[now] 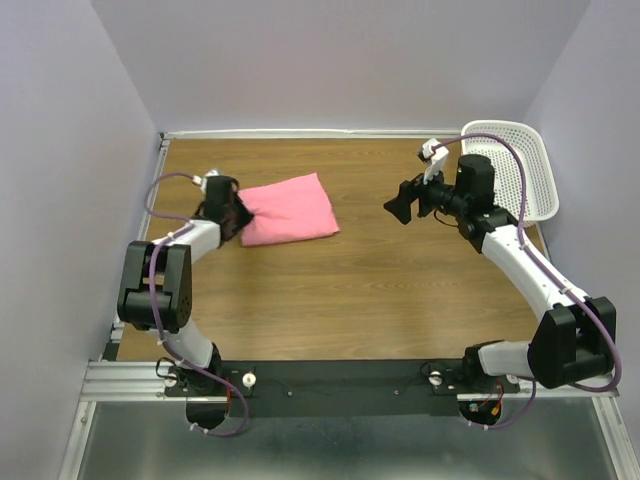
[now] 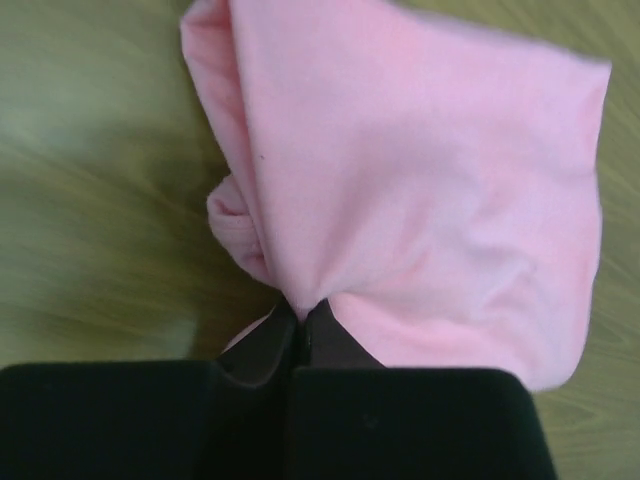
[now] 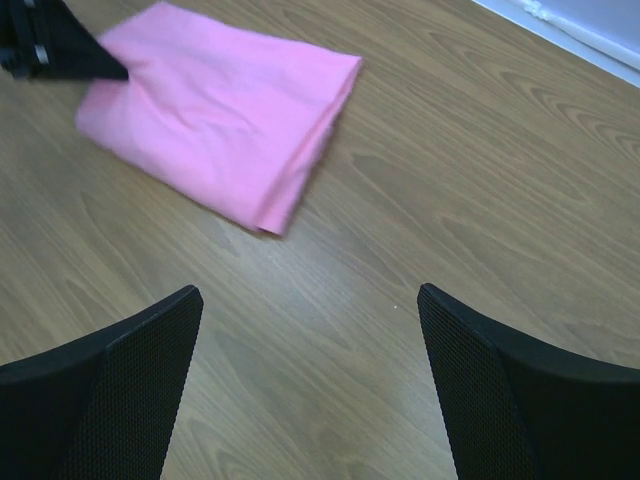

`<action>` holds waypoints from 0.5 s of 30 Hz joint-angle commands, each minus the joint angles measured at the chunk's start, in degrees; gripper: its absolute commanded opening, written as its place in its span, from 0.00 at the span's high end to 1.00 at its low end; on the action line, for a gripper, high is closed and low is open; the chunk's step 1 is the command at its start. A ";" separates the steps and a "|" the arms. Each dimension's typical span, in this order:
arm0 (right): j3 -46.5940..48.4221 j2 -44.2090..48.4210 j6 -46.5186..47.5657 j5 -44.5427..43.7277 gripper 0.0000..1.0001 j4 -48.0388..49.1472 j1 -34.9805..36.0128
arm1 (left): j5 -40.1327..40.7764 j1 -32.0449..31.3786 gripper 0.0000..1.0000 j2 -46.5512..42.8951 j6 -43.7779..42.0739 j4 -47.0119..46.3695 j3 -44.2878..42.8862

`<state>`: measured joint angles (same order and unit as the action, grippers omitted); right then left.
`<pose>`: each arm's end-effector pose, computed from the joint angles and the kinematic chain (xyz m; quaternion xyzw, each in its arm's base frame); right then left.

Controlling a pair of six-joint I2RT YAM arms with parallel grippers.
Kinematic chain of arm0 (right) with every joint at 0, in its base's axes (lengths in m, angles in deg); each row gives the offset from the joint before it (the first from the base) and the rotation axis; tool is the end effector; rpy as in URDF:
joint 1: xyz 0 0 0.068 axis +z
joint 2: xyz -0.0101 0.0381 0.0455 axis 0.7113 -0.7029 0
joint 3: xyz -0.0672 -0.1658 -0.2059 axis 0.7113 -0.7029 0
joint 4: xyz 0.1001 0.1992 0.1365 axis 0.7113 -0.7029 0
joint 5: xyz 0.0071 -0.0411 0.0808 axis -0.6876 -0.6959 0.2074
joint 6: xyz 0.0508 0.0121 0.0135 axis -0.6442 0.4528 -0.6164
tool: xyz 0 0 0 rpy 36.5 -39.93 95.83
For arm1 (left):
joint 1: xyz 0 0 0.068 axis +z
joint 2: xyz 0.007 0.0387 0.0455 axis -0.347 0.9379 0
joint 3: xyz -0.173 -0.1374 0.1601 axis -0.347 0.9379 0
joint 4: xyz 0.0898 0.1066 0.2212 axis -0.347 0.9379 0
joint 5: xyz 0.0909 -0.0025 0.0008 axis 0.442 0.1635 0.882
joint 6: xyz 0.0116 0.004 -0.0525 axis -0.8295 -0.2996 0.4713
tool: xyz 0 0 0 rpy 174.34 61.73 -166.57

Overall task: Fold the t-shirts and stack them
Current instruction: Neatly place the folded tshirt to the corner

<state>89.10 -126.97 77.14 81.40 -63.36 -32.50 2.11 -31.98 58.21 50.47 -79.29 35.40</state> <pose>0.2906 0.0848 0.3056 -0.2830 0.7679 0.2449 0.5199 0.3326 -0.0677 0.1674 -0.2850 0.8695 -0.1863 0.3578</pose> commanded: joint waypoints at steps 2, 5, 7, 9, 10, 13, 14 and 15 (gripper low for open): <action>-1.12 1.61 -0.85 2.85 0.05 0.56 -0.89 | -14.63 15.00 1.00 0.94 -27.33 6.16 -8.69; -1.20 2.40 -1.11 3.90 0.05 0.47 -1.33 | -12.19 20.90 1.00 9.09 -35.93 16.85 -19.23; -1.38 2.93 -1.29 4.52 0.05 0.47 -2.03 | -10.86 22.92 1.00 13.33 -39.12 21.72 -25.72; -1.47 3.28 -1.38 5.31 0.05 0.56 -2.47 | -8.84 25.48 1.00 17.47 -41.42 25.69 -28.73; -1.47 3.37 -1.47 5.57 0.05 0.47 -2.82 | -8.14 26.26 1.00 18.87 -41.51 26.57 -29.18; -1.47 3.10 -1.64 6.45 0.05 0.47 -3.17 | -7.17 28.55 1.00 19.76 -41.51 26.84 -29.89; -1.55 3.02 -1.64 6.80 0.05 0.47 -3.17 | -6.64 29.08 1.00 20.37 -41.34 27.63 -30.07; -1.47 2.84 -1.73 6.98 0.05 0.56 -3.17 | -6.20 30.04 1.00 20.73 -41.25 28.16 -30.50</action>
<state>88.38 -124.74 76.26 85.60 -63.36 -35.32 -6.81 -4.27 77.84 13.20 -58.81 6.42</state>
